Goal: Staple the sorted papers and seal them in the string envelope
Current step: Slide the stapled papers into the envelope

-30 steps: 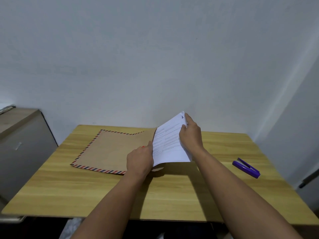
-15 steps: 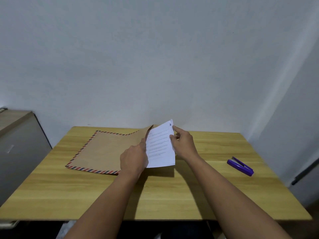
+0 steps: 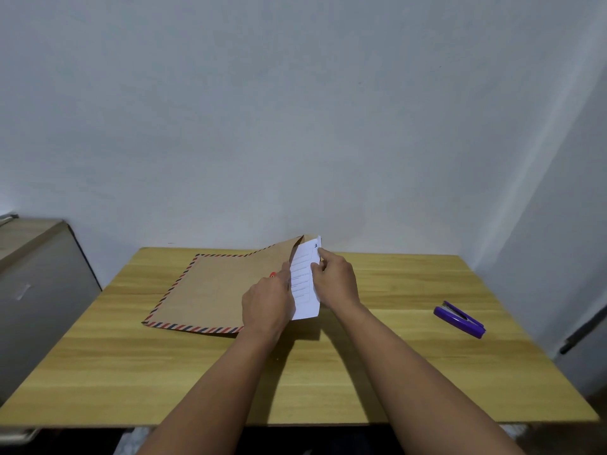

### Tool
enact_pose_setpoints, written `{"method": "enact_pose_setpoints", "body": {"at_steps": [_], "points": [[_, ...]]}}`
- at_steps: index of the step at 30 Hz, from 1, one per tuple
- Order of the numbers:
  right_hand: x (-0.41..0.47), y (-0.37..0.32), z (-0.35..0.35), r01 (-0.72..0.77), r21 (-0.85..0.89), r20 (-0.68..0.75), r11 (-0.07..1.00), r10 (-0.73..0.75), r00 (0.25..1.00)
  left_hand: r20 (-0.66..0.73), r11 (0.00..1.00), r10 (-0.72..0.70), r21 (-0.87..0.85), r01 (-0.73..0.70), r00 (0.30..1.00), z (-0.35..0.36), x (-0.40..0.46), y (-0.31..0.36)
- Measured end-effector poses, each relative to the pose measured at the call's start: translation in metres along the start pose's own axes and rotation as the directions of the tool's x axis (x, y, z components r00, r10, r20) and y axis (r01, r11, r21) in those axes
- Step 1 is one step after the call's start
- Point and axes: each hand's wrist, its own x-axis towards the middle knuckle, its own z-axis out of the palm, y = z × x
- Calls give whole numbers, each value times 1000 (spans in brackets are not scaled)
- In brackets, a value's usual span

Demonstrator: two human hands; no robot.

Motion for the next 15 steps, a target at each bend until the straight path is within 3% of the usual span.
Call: {"method": "enact_pose_setpoints", "body": {"at_steps": [7, 15], "points": [[5, 7, -3, -40, 29, 207, 999, 33, 978, -9, 1000, -16, 7, 16, 1000, 1, -1, -2], [6, -5, 10, -42, 32, 220, 999, 34, 975, -56, 1000, -2, 5, 2, 998, -5, -3, 11]]}}
